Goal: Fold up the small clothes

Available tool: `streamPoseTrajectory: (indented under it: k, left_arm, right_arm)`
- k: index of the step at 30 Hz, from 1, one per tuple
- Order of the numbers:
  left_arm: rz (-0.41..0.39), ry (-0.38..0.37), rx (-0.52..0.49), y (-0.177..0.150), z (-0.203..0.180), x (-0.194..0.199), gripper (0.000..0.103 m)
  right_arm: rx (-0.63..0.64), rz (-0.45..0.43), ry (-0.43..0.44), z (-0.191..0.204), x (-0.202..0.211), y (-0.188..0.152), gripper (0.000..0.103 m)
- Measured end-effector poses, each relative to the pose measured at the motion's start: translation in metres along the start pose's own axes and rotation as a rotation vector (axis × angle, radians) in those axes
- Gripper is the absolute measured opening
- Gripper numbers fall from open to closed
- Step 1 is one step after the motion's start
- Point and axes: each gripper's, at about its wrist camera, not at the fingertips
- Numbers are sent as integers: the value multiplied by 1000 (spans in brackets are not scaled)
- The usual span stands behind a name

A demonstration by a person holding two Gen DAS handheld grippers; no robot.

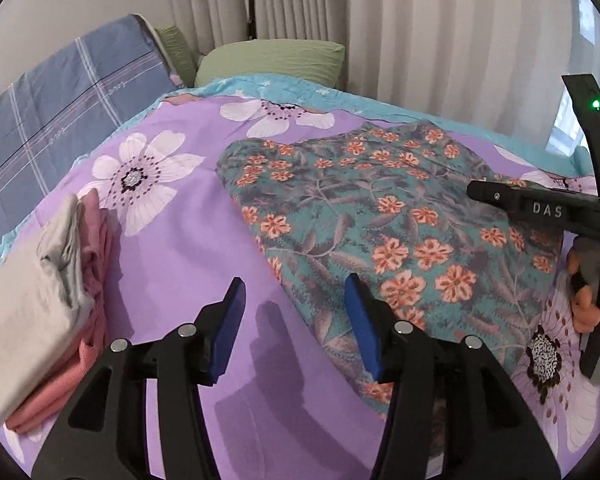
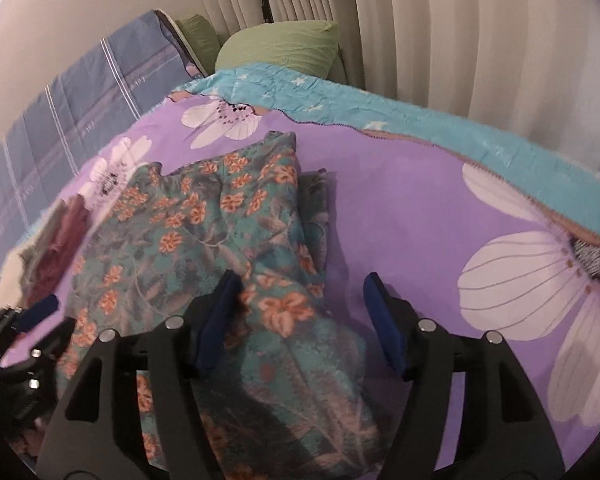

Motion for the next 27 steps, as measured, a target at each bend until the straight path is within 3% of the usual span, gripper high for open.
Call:
streamPoseTrajectory:
  k: [2,5,6,7,12,16,21,27]
  left_arm:
    - [-8,44,5,-3,-5,11,60]
    - [-13,50,1,-8,-9,30,64]
    - [-20,48,3,-9,-10,38,74]
    - [-39,36,9,-11,-12,51,81]
    - [-135,-38,46,-25,-24,107,90]
    - [-202,-50,39,-43,-38,158,102]
    - [-259,7,-22,-68,-54,206,102]
    - [-326,8,-49,-98,-71,257,102]
  right_arm:
    - [-7,-1,-32,-1,5,0,70]
    - [-12,-13,-82,4,32,-11,70]
    - [9,-25,-92,9,48,-17,70]
    - [26,-40,-97,12,63,-23,70]
    - [84,-135,-120,28,152,-67,73]
    - [80,-200,-65,40,210,-107,77]
    - [74,-255,-55,50,257,-148,79]
    - [96,-274,-46,59,292,-183,80]
Point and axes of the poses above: each gripper's, at about its wrist camera, not at the fingertips, and x roughly against the way its jaws point, z to its left, y to its top, and after that the axes turned 5 degrees about z, right-handed
